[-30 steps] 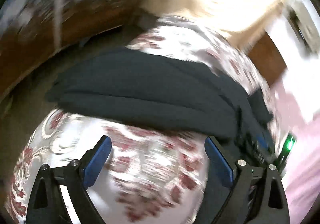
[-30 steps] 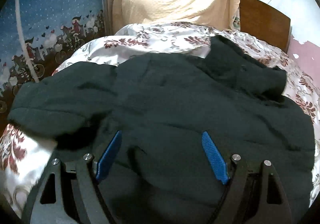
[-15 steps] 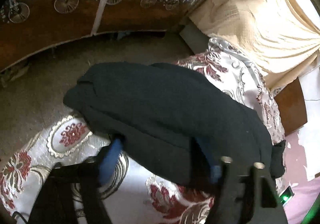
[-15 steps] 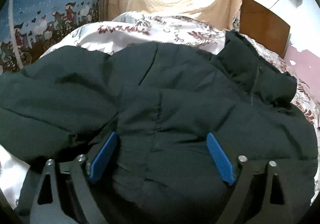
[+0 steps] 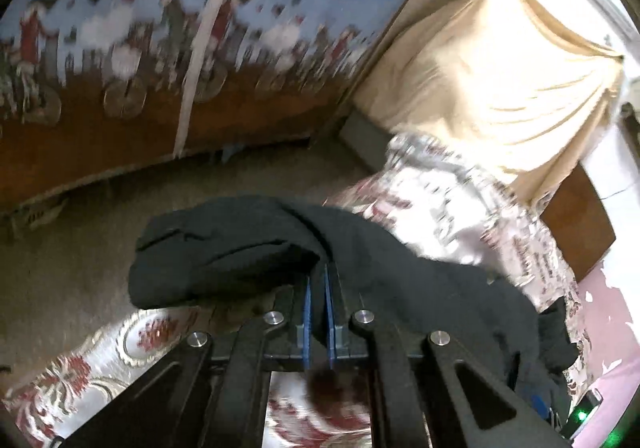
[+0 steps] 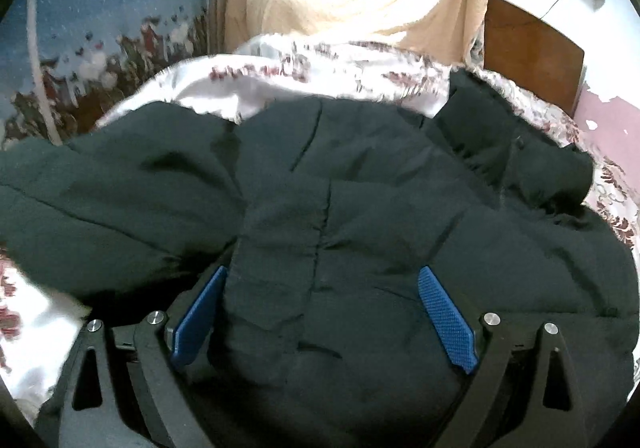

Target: Fold large clothes

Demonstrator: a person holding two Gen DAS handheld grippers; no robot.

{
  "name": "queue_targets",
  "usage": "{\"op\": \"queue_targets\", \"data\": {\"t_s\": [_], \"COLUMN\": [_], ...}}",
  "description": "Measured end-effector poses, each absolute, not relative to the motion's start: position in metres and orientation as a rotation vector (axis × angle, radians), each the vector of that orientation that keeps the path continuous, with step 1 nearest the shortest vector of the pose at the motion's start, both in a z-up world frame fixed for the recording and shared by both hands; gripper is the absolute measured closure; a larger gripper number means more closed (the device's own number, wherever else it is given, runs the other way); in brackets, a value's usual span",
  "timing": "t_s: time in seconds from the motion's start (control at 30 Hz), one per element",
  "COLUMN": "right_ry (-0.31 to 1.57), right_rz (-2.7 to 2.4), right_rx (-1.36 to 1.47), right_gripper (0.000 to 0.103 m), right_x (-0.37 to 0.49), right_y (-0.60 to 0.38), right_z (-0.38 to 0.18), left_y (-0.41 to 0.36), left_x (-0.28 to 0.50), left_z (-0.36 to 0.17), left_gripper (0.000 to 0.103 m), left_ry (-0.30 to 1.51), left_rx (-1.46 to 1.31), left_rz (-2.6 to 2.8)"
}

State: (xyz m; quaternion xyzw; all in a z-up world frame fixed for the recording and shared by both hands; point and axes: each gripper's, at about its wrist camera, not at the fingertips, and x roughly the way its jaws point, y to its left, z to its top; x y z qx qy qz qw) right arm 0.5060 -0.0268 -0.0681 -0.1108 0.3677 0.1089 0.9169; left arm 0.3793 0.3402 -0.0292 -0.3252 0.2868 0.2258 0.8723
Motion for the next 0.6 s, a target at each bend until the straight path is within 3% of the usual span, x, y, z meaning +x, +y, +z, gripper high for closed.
{"op": "queue_targets", "data": {"t_s": [0.33,0.6], "right_ry": [0.711,0.702], "right_rz": [0.202,0.137], "right_rx": [-0.307,-0.217], "right_gripper": [0.01,0.01], "right_x": [0.475,0.459], "right_y": [-0.064,-0.15], "right_z": [-0.016,0.018], "left_y": [0.238,0.103], "left_x": [0.398,0.424], "left_z": [0.082,0.11], "left_gripper": [0.097,0.097], "left_ry": [0.43,0.432], "left_rx": [-0.448,-0.251], "left_rz": [0.271,0.04]}}
